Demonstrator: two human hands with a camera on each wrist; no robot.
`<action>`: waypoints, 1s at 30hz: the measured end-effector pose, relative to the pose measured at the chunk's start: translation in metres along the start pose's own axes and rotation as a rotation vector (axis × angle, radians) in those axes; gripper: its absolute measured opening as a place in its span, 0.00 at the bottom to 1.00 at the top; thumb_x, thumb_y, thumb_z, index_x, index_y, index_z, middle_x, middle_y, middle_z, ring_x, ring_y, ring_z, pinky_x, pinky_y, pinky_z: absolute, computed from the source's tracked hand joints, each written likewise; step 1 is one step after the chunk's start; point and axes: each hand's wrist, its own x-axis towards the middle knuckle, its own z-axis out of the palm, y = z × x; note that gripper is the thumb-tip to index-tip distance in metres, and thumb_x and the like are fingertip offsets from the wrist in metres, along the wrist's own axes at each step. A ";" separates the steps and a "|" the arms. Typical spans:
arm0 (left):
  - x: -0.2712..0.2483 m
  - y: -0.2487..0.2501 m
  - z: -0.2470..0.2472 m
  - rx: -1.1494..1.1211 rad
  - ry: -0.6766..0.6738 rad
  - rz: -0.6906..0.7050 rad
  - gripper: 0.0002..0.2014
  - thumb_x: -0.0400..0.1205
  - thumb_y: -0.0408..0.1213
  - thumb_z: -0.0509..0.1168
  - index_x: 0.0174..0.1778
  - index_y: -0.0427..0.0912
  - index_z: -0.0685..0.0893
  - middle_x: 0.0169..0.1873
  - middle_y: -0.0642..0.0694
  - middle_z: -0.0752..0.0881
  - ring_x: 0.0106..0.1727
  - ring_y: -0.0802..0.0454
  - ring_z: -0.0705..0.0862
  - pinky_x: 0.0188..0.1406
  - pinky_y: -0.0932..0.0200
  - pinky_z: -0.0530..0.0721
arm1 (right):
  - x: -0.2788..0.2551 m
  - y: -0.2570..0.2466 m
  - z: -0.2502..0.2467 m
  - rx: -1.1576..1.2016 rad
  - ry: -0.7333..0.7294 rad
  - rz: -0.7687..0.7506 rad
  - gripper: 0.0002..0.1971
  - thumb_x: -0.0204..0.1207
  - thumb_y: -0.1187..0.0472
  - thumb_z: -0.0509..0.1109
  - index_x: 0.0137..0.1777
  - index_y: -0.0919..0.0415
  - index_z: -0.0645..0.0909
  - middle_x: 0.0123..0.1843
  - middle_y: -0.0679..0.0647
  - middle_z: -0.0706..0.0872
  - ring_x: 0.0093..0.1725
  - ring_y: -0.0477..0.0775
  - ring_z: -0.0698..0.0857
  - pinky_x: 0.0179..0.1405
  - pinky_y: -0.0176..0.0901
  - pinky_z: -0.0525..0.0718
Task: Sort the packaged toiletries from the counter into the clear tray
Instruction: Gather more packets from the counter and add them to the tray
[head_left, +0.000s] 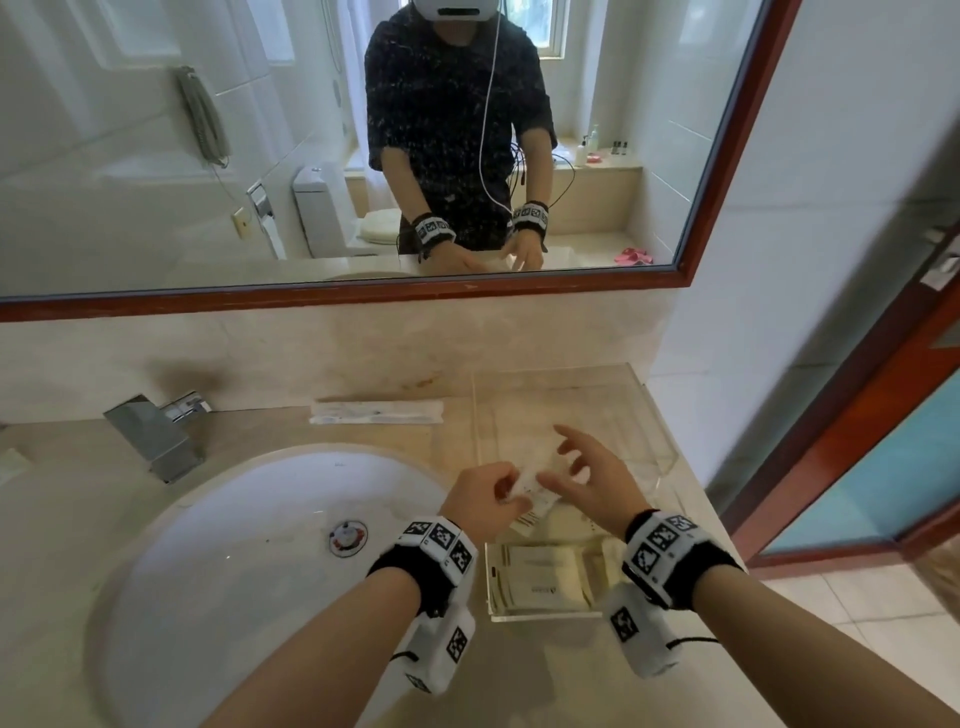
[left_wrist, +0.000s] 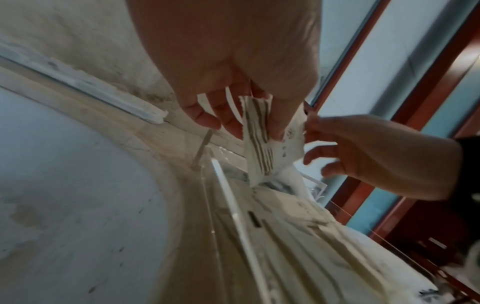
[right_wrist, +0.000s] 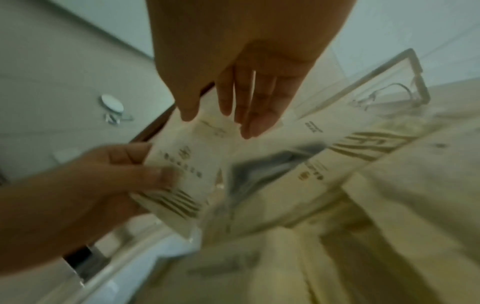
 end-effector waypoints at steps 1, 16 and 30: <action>0.001 0.004 0.004 -0.008 -0.007 0.004 0.07 0.74 0.35 0.72 0.38 0.39 0.80 0.32 0.45 0.81 0.35 0.49 0.77 0.39 0.58 0.79 | -0.001 -0.002 -0.003 -0.054 -0.058 0.022 0.32 0.75 0.49 0.73 0.77 0.56 0.69 0.67 0.54 0.80 0.63 0.54 0.81 0.62 0.42 0.77; 0.001 0.002 0.015 0.163 -0.091 0.069 0.09 0.76 0.36 0.71 0.33 0.48 0.79 0.29 0.55 0.76 0.32 0.58 0.74 0.36 0.66 0.76 | -0.020 0.045 -0.002 -0.198 -0.402 0.351 0.18 0.74 0.51 0.73 0.27 0.50 0.72 0.29 0.44 0.74 0.29 0.40 0.72 0.26 0.30 0.67; -0.021 -0.004 -0.004 0.615 -0.327 0.183 0.08 0.72 0.41 0.68 0.46 0.47 0.85 0.48 0.53 0.75 0.56 0.54 0.72 0.64 0.47 0.70 | -0.020 0.020 0.019 -0.322 -0.468 0.271 0.14 0.69 0.49 0.77 0.32 0.53 0.76 0.33 0.47 0.76 0.31 0.47 0.74 0.28 0.35 0.69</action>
